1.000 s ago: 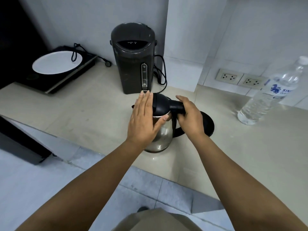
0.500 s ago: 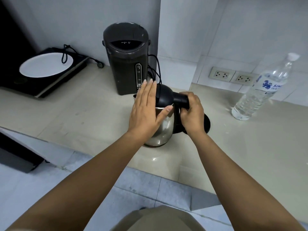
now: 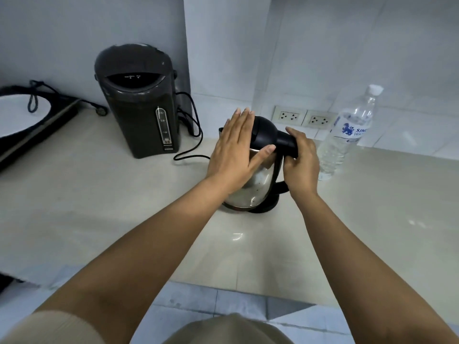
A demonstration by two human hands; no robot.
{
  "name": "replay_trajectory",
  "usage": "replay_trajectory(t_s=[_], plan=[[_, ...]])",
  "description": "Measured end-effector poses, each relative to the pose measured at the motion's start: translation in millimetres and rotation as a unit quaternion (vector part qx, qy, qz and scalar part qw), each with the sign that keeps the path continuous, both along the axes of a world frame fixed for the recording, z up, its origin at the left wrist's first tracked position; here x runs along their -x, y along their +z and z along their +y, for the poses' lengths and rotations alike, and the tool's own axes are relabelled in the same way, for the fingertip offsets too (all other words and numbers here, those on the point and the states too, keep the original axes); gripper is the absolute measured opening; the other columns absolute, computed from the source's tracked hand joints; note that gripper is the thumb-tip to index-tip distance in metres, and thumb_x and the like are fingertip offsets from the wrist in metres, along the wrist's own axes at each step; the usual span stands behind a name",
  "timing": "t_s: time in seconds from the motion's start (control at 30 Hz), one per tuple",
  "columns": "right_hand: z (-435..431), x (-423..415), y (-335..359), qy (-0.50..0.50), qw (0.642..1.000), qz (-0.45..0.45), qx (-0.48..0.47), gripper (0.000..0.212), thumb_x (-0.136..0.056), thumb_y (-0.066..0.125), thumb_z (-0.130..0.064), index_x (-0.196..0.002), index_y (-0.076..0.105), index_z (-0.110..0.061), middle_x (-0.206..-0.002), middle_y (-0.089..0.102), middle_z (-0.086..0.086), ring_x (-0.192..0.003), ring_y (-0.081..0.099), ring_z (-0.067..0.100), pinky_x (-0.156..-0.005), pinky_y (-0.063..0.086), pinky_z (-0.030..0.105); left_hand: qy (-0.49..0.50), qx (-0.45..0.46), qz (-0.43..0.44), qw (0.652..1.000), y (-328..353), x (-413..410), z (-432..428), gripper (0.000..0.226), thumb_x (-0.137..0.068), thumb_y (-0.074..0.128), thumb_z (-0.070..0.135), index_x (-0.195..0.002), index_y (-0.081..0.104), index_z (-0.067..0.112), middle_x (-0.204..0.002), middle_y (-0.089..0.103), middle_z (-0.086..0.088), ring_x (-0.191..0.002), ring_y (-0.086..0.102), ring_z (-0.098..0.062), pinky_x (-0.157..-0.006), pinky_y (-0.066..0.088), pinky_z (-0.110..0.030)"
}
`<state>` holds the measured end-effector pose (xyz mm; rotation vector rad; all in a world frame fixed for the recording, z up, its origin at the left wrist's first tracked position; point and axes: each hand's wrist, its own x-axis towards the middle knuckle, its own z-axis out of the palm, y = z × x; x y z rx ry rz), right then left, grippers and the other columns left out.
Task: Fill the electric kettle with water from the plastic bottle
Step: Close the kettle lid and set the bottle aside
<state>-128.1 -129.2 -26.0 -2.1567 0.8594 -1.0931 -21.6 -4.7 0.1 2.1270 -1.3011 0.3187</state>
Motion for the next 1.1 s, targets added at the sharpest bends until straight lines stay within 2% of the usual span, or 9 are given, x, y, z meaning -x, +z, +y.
replay_trajectory(t_s=[0.17,0.33,0.47,0.7,0.93,1.03,1.1], plan=[[-31.4,3.7,-9.9,-0.032,0.999,0.014,0.008,0.062,-0.078,0.049,0.006,-0.127,0.054,-0.031,-0.115,0.054,0.004,-0.106,0.056,0.023,-0.089,0.042,0.025,-0.026,-0.027,0.016,0.999,-8.3,-1.3,-32.9,0.085,-0.091,0.025,0.064,-0.155,0.014,0.009,-0.163,0.012,-0.005,-0.15,0.002,-0.014,-0.121,-0.003,-0.026],[-48.6,3.2,-19.9,-0.046,0.999,0.018,-0.01,0.062,-0.076,0.047,0.006,-0.126,0.053,-0.032,-0.113,0.054,0.003,-0.105,0.055,0.025,-0.093,0.046,0.036,-0.032,-0.043,0.031,0.998,-13.5,-0.7,-52.1,0.083,-0.093,0.027,0.062,-0.155,0.012,0.01,-0.163,0.01,-0.004,-0.15,-0.001,-0.013,-0.12,-0.002,-0.026],[-58.0,0.9,-21.2,-0.048,0.999,0.017,-0.01,0.06,-0.076,0.047,0.006,-0.125,0.055,-0.028,-0.114,0.054,0.006,-0.104,0.055,0.026,-0.092,0.046,0.035,-0.029,-0.038,0.042,0.998,-13.1,-1.5,-63.1,0.08,-0.096,0.033,0.059,-0.155,0.012,0.01,-0.163,0.01,-0.004,-0.15,0.0,-0.013,-0.121,0.0,-0.027],[-62.4,6.7,-22.5,-0.032,0.999,0.017,-0.002,0.058,-0.076,0.047,0.004,-0.124,0.055,-0.027,-0.11,0.054,0.006,-0.101,0.055,0.023,-0.086,0.043,0.026,-0.03,-0.034,0.042,0.998,-15.8,4.2,-59.8,0.079,-0.096,0.036,0.058,-0.155,0.012,0.011,-0.163,0.01,-0.004,-0.15,0.0,-0.013,-0.122,0.003,-0.029],[-59.2,12.4,-23.5,-0.027,1.0,0.013,0.005,0.059,-0.073,0.047,0.005,-0.123,0.057,-0.024,-0.108,0.055,0.008,-0.098,0.055,0.023,-0.084,0.044,0.027,-0.033,-0.035,0.046,0.998,-17.7,10.5,-54.0,0.08,-0.096,0.036,0.058,-0.155,0.011,0.011,-0.163,0.009,-0.003,-0.15,-0.001,-0.013,-0.121,0.003,-0.028],[-56.6,12.4,-25.2,-0.024,1.0,0.011,0.006,0.061,-0.071,0.046,0.005,-0.123,0.056,-0.025,-0.108,0.055,0.008,-0.098,0.055,0.024,-0.086,0.047,0.034,-0.033,-0.037,0.038,0.998,-20.3,10.1,-49.7,0.083,-0.093,0.03,0.062,-0.155,0.012,0.011,-0.163,0.011,-0.003,-0.15,0.0,-0.013,-0.122,0.004,-0.029],[-56.2,10.5,-24.6,-0.017,1.0,0.016,0.002,0.063,-0.072,0.047,0.006,-0.125,0.055,-0.026,-0.11,0.054,0.008,-0.101,0.055,0.025,-0.089,0.047,0.034,-0.029,-0.045,0.036,0.998,-22.7,7.2,-48.2,0.084,-0.092,0.026,0.063,-0.155,0.012,0.01,-0.163,0.011,-0.004,-0.15,0.001,-0.014,-0.121,0.002,-0.028]])
